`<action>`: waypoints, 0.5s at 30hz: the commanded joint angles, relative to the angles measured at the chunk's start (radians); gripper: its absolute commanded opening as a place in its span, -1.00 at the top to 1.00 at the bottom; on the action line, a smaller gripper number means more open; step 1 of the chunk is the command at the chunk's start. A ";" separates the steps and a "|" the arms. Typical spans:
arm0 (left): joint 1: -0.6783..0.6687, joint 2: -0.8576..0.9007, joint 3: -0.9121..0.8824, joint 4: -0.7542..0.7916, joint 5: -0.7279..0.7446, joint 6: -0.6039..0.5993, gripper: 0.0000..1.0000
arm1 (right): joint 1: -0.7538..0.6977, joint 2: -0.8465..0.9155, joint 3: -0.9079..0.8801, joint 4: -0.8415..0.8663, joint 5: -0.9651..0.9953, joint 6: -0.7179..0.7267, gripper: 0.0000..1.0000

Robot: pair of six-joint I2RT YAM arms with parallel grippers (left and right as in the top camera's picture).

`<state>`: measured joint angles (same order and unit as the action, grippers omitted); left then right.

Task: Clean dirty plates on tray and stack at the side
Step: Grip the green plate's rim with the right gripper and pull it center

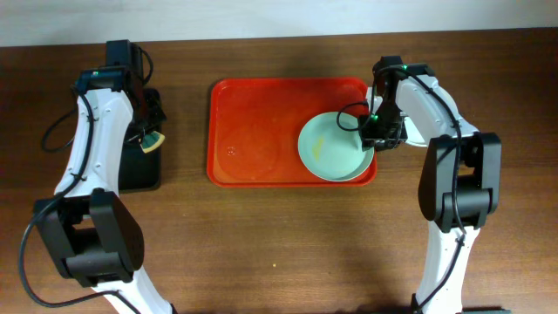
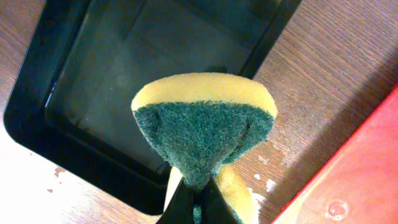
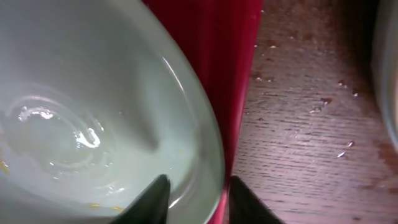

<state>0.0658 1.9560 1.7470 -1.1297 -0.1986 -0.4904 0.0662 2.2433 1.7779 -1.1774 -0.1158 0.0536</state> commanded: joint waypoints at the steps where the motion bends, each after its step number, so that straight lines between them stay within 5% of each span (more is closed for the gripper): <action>1: 0.002 -0.025 0.017 -0.001 0.000 0.016 1.00 | 0.000 -0.028 -0.006 0.000 -0.015 0.012 0.61; 11: 0.003 -0.025 0.017 0.004 0.000 0.016 1.00 | 0.000 -0.028 0.048 -0.042 -0.003 0.034 0.51; 15: 0.002 -0.025 0.017 0.003 0.000 0.016 1.00 | 0.000 -0.028 0.045 -0.050 -0.003 0.034 0.79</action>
<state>0.0658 1.9560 1.7470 -1.1290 -0.1986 -0.4904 0.0605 2.2421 1.8038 -1.2263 -0.1146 0.0814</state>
